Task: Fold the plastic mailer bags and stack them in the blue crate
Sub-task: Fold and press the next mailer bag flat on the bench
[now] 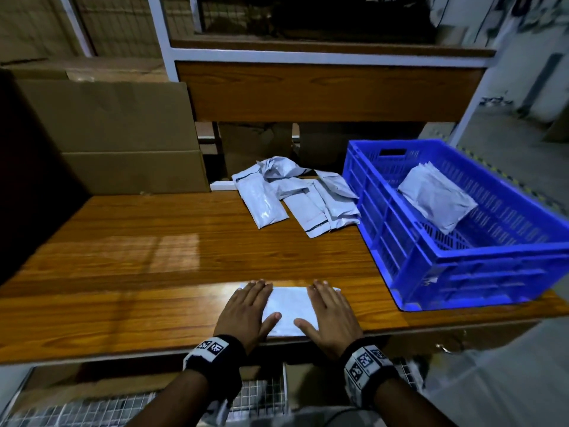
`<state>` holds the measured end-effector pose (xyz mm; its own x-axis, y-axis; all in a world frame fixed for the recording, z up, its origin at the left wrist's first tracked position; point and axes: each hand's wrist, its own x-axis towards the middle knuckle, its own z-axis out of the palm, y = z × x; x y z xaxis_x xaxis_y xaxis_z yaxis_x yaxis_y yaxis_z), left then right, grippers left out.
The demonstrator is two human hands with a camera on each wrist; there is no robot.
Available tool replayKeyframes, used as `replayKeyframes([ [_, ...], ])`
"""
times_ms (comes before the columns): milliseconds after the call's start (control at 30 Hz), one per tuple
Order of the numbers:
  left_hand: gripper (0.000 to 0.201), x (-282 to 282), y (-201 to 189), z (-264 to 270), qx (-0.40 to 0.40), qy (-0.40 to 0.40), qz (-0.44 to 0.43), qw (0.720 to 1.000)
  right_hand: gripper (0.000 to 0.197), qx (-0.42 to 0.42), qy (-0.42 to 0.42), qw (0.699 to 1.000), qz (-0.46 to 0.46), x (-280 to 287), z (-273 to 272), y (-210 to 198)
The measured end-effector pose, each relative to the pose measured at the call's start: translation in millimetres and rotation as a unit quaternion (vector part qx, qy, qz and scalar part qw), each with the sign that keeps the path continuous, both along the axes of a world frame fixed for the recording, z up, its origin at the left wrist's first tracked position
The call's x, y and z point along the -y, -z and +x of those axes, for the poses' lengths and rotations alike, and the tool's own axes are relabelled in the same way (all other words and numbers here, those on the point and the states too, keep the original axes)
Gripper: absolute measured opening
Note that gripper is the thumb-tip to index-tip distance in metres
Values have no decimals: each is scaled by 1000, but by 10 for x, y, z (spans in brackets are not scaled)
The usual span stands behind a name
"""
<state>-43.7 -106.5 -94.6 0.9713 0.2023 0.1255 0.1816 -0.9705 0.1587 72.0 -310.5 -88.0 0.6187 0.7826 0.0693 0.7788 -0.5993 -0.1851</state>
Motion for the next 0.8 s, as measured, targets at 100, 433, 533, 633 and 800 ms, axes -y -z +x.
replayKeyframes([
  [100, 80, -8, 30, -10, -2, -2, -13, 1000, 103, -9, 16, 1000, 4, 27, 29, 50],
  [433, 73, -39, 31, -13, -31, -16, -4, 999, 82, 9, 28, 1000, 9, -9, 35, 124],
  [533, 81, -45, 5, -13, -41, -7, -10, 999, 89, -5, 14, 1000, -8, 17, 61, 66],
  [633, 90, -126, 6, -103, -36, 35, -20, 999, 101, -30, -26, 999, -16, 130, 124, 17],
  [800, 89, -370, 74, -422, 2, 155, -12, 988, 105, -39, -106, 994, -5, 518, 181, 15],
])
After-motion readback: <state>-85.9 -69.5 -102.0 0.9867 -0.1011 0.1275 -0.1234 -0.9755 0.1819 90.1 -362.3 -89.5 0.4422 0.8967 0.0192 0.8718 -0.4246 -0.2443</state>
